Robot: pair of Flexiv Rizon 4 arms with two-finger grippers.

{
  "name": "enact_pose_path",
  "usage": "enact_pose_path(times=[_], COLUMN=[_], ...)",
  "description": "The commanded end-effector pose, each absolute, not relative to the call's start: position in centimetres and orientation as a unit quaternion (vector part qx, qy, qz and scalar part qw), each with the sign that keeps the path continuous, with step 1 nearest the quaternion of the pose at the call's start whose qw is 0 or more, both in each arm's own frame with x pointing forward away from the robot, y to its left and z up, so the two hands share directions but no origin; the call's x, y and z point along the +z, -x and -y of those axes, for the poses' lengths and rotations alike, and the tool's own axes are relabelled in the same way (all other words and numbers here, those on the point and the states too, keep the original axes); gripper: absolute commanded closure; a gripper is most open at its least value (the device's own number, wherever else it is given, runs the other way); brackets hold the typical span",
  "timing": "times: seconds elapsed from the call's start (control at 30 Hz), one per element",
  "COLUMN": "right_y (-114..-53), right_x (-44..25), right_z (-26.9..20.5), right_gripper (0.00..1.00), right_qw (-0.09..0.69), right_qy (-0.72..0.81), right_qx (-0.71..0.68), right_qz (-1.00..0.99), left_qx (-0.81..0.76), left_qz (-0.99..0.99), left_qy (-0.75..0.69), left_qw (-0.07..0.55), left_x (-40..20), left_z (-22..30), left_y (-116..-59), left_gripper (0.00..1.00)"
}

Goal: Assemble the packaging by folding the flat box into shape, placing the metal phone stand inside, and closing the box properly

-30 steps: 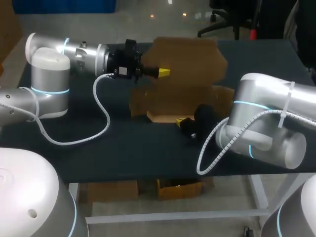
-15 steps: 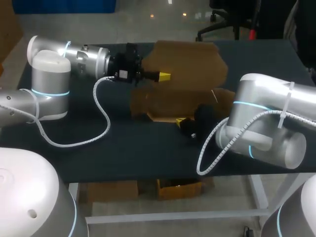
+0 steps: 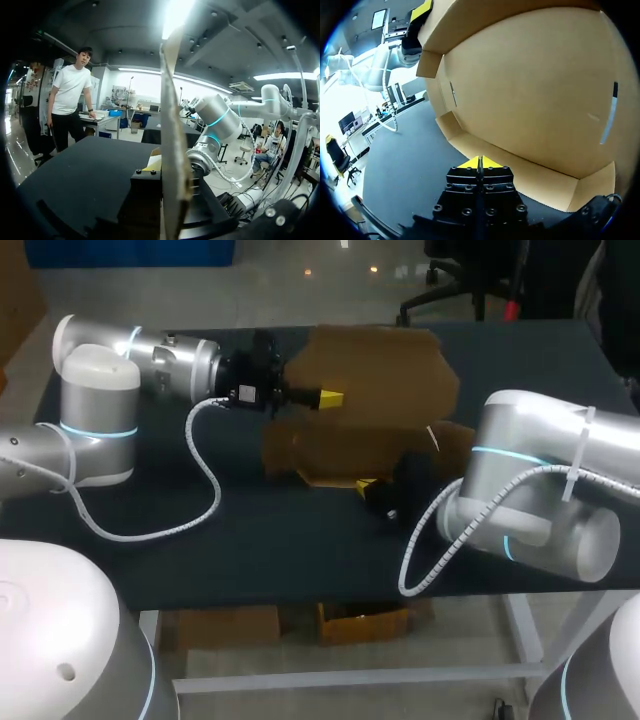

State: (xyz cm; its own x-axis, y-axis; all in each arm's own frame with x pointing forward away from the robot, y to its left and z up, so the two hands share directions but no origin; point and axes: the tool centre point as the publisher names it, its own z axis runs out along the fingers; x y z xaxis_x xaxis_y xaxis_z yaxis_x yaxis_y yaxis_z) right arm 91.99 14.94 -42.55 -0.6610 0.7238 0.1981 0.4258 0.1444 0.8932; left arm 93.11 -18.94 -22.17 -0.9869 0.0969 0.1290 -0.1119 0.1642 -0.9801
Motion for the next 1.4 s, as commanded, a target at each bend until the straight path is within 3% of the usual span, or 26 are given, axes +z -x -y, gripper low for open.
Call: enact_pose_path(times=[0.03,1.4], right_y=[-91.95,-91.95], right_x=[-42.69,-42.69], right_z=[-15.16,-15.16], right_gripper=[1.00,1.00], right_qw=[0.145,0.145], right_qy=[-0.388,-0.388], right_qx=[0.528,0.528], right_qz=[-0.742,-0.742], left_qx=[0.650,0.647], left_qz=[0.755,0.757], left_qy=[-0.007,-0.022], left_qw=[0.082,0.085], left_x=[-22.79,-23.75], left_z=[18.93,19.49], left_y=[-93.14,-93.11], left_gripper=[1.00,1.00])
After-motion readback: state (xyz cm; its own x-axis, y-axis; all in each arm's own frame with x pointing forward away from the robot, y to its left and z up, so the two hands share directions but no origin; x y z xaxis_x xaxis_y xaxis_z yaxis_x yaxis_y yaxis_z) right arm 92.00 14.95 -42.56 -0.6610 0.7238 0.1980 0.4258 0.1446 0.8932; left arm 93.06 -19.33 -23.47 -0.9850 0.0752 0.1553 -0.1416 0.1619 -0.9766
